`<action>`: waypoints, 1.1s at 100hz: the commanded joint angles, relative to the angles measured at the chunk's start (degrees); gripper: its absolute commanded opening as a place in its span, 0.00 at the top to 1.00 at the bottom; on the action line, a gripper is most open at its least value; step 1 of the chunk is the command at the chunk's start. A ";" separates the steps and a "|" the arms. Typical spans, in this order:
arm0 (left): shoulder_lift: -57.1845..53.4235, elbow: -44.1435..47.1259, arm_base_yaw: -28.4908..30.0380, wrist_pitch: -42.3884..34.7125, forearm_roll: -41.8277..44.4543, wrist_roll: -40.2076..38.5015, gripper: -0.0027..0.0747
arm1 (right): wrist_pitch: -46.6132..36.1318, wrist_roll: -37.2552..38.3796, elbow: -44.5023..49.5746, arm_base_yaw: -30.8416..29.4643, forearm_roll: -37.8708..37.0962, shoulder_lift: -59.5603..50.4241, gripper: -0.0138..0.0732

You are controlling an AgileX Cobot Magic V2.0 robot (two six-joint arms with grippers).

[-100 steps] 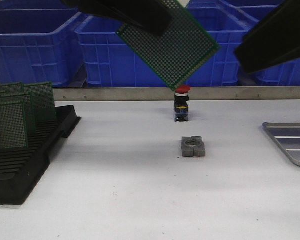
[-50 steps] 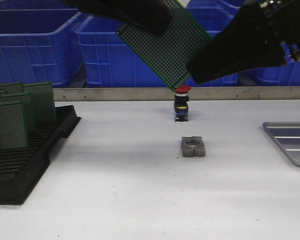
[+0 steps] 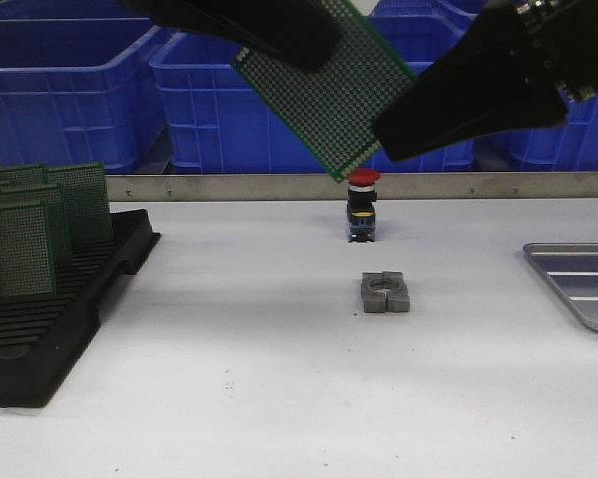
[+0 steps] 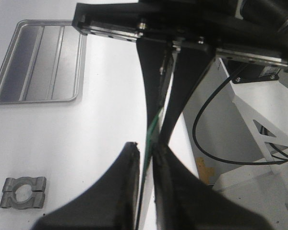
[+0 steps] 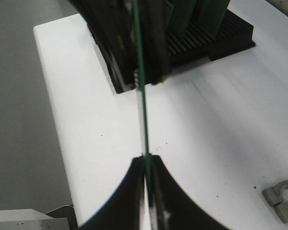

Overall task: Place circuit board on tray
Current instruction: 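Carry the board with the right gripper over the silver tray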

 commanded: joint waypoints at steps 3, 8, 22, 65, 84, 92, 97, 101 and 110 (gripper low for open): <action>-1.94 -1.72 -0.52 3.87 -4.54 -0.83 0.61 | 0.35 -0.33 -2.07 -0.07 3.60 -0.94 0.90; -1.94 -1.72 -0.52 3.87 -4.54 -0.83 0.50 | 0.80 0.38 -2.07 -0.07 3.60 -0.94 0.92; -1.94 -1.72 -0.52 3.10 -4.54 -0.83 0.38 | 4.06 4.07 -2.07 -0.07 3.60 -0.94 0.92; -1.94 -1.72 -0.52 1.04 -4.54 -0.83 0.38 | 3.71 29.23 3.32 -6.84 -6.74 -0.94 0.92; -1.94 -1.72 -0.52 1.04 -4.54 -0.83 0.38 | 0.00 36.01 3.37 -17.60 -8.37 -0.65 0.92; -1.94 -1.72 -0.52 1.04 -4.54 -0.83 0.38 | -2.88 36.73 3.24 -23.22 -8.37 0.41 0.92; -1.94 -1.72 -0.52 1.04 -4.54 -0.83 0.38 | -3.65 36.73 2.98 -26.28 -8.37 1.84 0.92; -1.94 -1.72 -0.52 1.04 -4.54 -0.83 0.38 | -3.95 36.73 2.60 -28.63 -8.30 2.94 0.92; -1.94 -1.72 -0.52 1.04 -4.54 -0.83 0.38 | -3.76 36.73 0.88 -32.20 -8.30 6.80 0.92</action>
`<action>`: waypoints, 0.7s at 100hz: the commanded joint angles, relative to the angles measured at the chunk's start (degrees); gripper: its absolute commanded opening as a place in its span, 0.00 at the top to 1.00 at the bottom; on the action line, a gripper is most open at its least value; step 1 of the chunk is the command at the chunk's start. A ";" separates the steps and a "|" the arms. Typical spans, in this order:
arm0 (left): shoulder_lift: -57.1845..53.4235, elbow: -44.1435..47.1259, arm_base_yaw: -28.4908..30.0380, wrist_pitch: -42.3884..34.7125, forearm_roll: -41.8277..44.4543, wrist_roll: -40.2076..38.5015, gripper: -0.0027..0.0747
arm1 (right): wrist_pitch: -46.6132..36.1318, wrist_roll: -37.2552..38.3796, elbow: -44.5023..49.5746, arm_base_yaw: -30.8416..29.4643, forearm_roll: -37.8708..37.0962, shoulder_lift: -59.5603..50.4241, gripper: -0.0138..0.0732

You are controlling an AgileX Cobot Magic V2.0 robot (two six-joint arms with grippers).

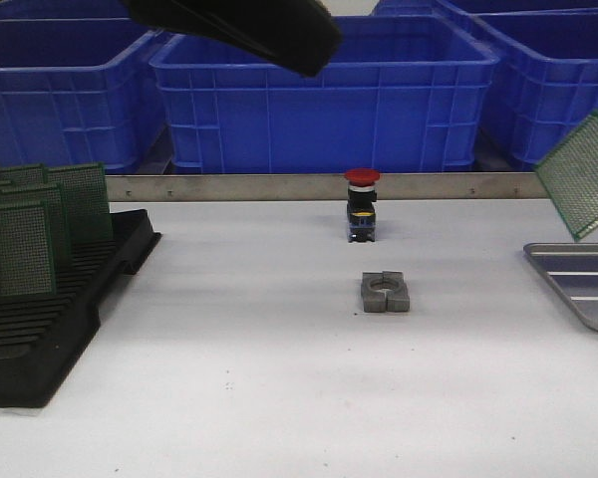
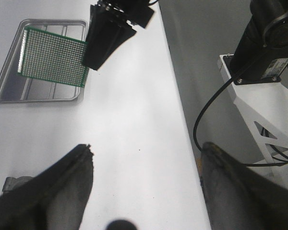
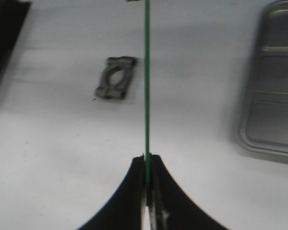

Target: Place circuit board on tray

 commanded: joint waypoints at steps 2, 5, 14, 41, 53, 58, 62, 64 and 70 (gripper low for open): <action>-1.94 -1.72 -0.52 1.18 -4.46 -0.59 0.38 | -0.19 0.08 -3.60 -3.93 1.64 3.11 0.92; -1.94 -1.72 -0.52 1.18 -4.46 -0.59 0.38 | -0.03 0.08 -4.45 -4.85 1.64 4.62 0.92; -1.94 -1.72 -0.52 1.18 -4.46 -0.59 0.38 | 0.23 0.08 -7.50 -6.38 1.64 9.93 0.92; -1.94 -1.72 -0.52 1.18 -4.57 -0.59 0.38 | 4.38 0.08 -16.73 -6.94 1.58 22.91 0.92; -1.94 -1.72 -0.52 1.18 -4.57 -0.59 0.38 | 5.36 0.02 -18.75 -6.94 -0.47 24.91 0.81; -1.94 -1.72 -0.52 1.18 -4.57 -0.59 0.38 | 5.28 -0.03 -19.59 -6.94 -3.87 25.02 0.67; -1.94 -1.72 -0.52 1.18 -4.57 -0.59 0.38 | 5.15 -0.03 -20.18 -6.94 -6.12 25.02 0.51; -1.94 -1.72 -0.52 1.18 -4.57 -0.59 0.38 | 5.00 -0.03 -20.37 -6.94 -7.59 25.02 0.43; -1.94 -1.72 -0.39 1.18 -4.45 -0.59 0.38 | 4.85 0.02 -21.28 -6.94 -10.81 25.02 0.21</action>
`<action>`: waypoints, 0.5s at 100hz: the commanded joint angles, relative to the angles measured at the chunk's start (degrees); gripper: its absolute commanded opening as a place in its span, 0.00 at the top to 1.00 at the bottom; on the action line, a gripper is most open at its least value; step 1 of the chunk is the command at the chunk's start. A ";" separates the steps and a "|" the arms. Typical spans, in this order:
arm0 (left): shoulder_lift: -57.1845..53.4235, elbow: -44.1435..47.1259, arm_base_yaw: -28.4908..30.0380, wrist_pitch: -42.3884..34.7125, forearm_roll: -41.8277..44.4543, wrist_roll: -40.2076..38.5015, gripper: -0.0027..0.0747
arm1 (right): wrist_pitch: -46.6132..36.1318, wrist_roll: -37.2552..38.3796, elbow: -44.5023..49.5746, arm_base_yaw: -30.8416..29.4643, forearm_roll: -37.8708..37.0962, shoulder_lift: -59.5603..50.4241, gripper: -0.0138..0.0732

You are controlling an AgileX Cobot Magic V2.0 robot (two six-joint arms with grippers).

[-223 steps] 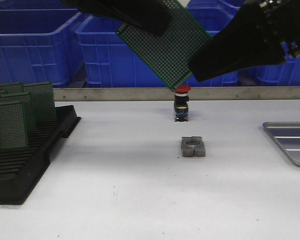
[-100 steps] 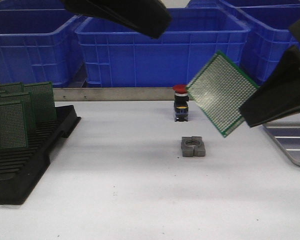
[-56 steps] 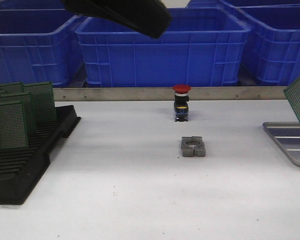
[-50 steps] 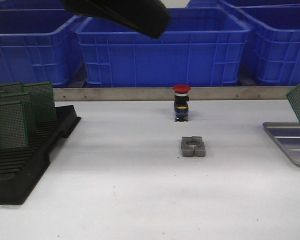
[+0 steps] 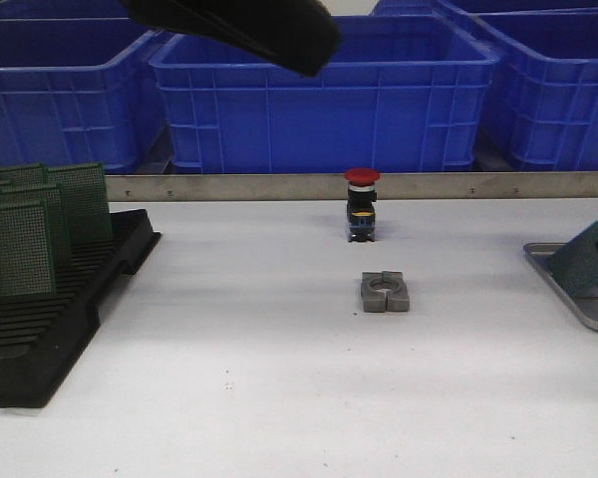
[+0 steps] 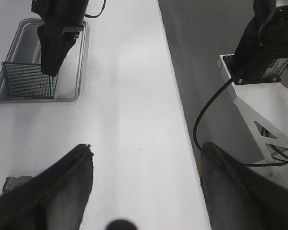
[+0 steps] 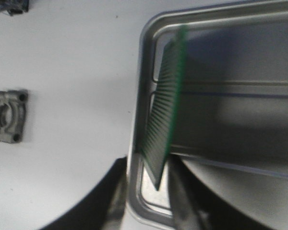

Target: Place circuit board on tray

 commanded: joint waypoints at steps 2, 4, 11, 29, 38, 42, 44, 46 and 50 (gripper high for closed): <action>-1.94 -1.72 -0.39 0.91 -4.45 -0.59 0.38 | 1.34 -0.18 -2.86 -0.36 -4.57 -2.22 0.15; -1.94 -1.72 -0.28 0.70 -4.45 -0.59 0.38 | 1.25 -0.18 -3.16 -0.36 -4.99 -2.22 0.09; -2.05 -1.72 0.34 0.43 -4.32 -0.59 0.38 | 1.33 -0.18 -4.11 -0.36 -6.59 -2.22 0.10; -2.27 -1.72 4.72 0.34 -0.76 -0.59 0.38 | 2.05 -0.13 -5.59 -0.36 -7.88 -2.22 0.13; -2.24 -1.72 8.53 -0.45 2.65 -0.59 0.38 | 2.59 -0.13 -5.53 -0.36 -7.88 -2.22 0.13; -2.24 -1.72 10.16 -0.75 4.60 -0.59 0.38 | 2.84 -0.13 -5.53 -0.36 -7.88 -2.22 0.13; -2.24 -1.72 11.11 -0.89 5.65 -0.59 0.38 | 2.91 -0.13 -5.53 -0.36 -7.88 -2.22 0.13; -2.24 -1.72 12.04 -1.03 6.41 -0.59 0.38 | 2.91 -0.13 -5.53 -0.36 -7.88 -2.22 0.13; -2.24 -1.72 13.77 -1.28 8.78 -0.59 0.38 | 2.82 -0.13 -5.53 -0.36 -7.88 -2.22 0.13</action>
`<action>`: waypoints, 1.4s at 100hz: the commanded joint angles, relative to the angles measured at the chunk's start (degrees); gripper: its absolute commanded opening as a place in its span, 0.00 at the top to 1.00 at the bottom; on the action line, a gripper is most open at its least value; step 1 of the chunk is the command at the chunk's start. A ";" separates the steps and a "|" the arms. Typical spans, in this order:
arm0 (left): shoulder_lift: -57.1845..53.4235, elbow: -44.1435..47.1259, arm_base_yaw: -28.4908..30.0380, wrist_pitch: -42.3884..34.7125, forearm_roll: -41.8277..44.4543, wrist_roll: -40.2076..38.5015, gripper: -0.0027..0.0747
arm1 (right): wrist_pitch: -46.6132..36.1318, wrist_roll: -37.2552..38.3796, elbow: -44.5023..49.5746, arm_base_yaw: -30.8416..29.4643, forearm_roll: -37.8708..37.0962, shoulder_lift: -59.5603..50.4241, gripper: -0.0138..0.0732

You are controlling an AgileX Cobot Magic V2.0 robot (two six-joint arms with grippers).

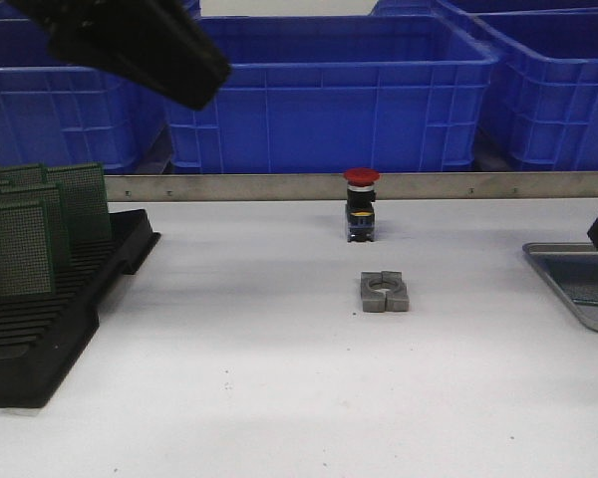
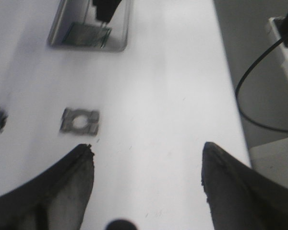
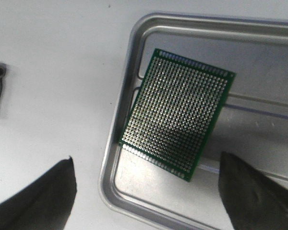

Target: Place circuit board on tray

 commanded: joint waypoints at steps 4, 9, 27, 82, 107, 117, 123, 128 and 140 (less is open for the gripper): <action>-2.24 -1.72 4.29 -0.54 3.45 -0.59 0.38 | 0.67 -0.13 -1.53 -0.36 1.09 -2.22 0.13; -2.24 -1.72 6.16 -1.19 7.23 -0.59 0.38 | 0.42 -0.13 -1.53 -0.36 1.09 -2.22 0.13; -1.77 -1.72 9.76 -3.75 20.78 -0.59 0.38 | 0.12 -0.13 -1.53 -0.36 1.09 -2.22 0.13; 5.72 -1.72 11.50 -9.86 28.49 -3.91 0.39 | 0.45 -0.13 -1.53 -0.36 1.09 -2.22 0.13; 7.14 -1.72 11.50 -7.99 27.85 -3.91 0.78 | 0.45 -0.13 -1.53 -0.36 1.09 -2.22 0.13; 7.14 -1.72 11.50 -7.99 27.73 -3.91 0.99 | 1.32 -0.13 -1.53 -0.36 1.09 -2.22 0.13; 7.14 -1.72 11.50 -7.61 27.64 -3.91 0.99 | 2.47 -0.13 -1.53 -0.36 1.09 -2.22 0.13; 7.04 -1.96 11.50 -6.73 27.49 -3.91 0.99 | 2.68 -0.13 -1.53 -0.36 1.09 -2.22 0.13; 7.04 -4.34 11.50 -1.60 26.25 -3.91 0.99 | 3.01 -0.13 -1.53 -0.36 1.09 -2.76 0.13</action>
